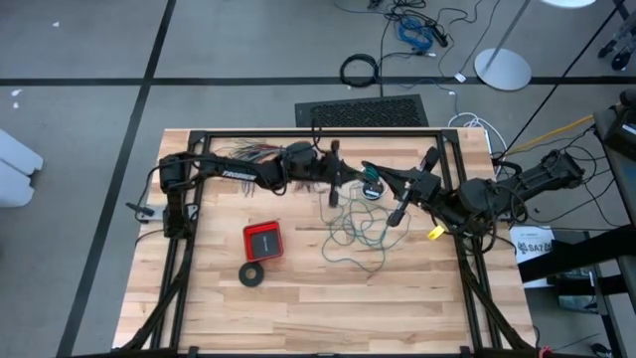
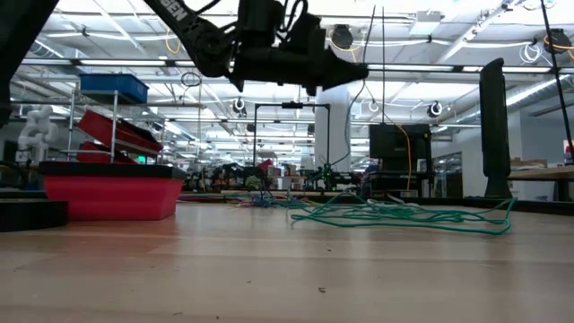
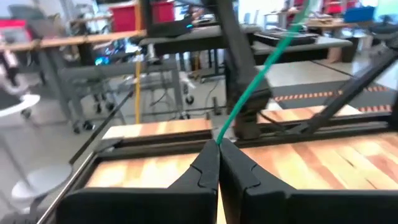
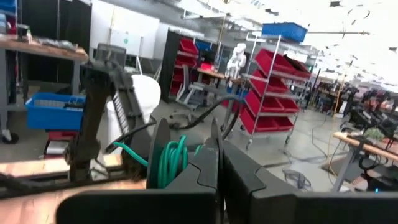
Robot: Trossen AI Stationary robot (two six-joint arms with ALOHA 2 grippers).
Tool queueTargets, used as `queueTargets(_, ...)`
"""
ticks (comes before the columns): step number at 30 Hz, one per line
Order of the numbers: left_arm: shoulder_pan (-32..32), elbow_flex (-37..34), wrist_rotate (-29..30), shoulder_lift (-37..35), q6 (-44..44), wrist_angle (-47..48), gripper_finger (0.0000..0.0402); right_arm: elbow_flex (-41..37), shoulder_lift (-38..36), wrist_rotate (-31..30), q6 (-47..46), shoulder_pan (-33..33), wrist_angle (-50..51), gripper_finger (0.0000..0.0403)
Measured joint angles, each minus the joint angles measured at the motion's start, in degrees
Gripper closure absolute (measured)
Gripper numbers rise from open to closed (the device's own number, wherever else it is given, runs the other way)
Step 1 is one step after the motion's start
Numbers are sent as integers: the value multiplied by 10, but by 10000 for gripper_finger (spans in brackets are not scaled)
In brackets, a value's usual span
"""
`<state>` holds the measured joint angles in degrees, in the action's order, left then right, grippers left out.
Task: Coil cords
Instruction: Coil the green wire onto the spool
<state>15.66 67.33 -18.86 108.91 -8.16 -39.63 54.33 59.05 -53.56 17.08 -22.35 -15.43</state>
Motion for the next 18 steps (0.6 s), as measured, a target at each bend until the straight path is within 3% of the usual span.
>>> queueTargets(10,42,0,-12,-1,34,6,401,0,0,0,-108,0,148,403)
queueTargets(18,52,29,-15,-2,34,67,401,0,0,4,-225,13,326,403)
